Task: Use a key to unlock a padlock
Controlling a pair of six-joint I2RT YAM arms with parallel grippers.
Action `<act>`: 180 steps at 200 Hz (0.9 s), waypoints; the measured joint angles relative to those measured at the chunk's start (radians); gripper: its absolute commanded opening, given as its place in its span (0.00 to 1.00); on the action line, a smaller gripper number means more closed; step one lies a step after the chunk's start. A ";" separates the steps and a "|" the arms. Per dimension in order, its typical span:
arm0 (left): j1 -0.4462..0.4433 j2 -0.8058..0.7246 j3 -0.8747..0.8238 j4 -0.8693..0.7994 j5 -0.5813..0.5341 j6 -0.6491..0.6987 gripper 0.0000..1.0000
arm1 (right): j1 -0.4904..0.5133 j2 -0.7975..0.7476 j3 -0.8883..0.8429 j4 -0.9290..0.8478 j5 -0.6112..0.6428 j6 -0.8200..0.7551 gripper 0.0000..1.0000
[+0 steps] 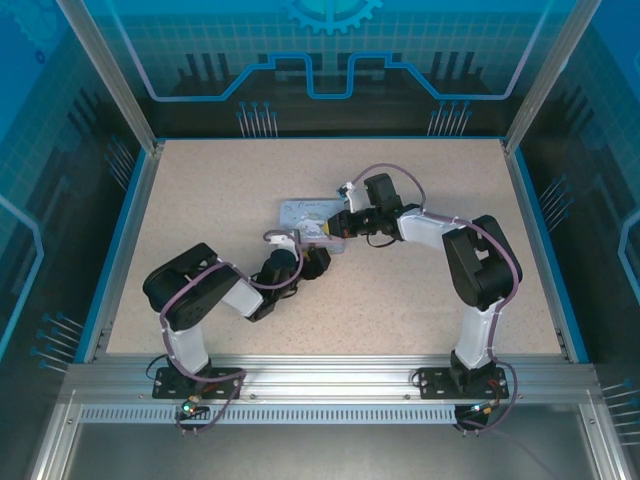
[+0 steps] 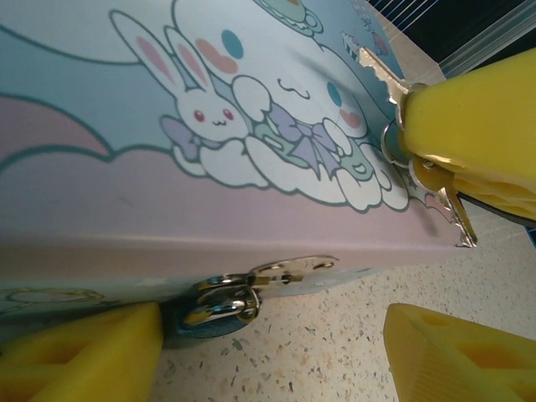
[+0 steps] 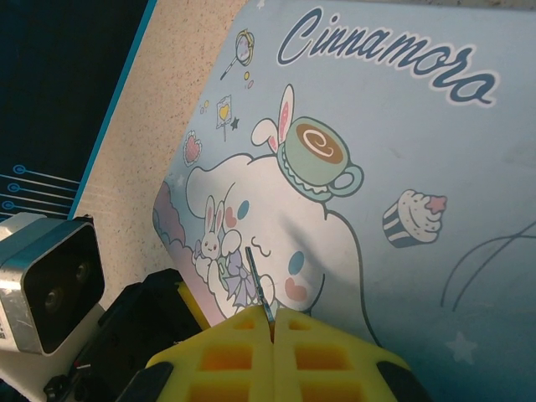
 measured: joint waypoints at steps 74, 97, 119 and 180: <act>0.000 0.025 0.020 0.022 0.023 -0.077 0.64 | 0.000 0.000 -0.002 0.004 0.000 -0.007 0.00; 0.000 0.027 0.025 0.025 0.036 -0.122 0.63 | 0.000 0.000 -0.002 0.004 0.000 -0.007 0.00; 0.000 0.032 0.026 0.038 0.046 -0.161 0.61 | 0.000 0.000 -0.002 0.004 0.000 -0.007 0.00; 0.000 0.064 0.023 0.104 0.038 -0.249 0.56 | 0.000 0.000 -0.003 0.005 0.000 -0.011 0.00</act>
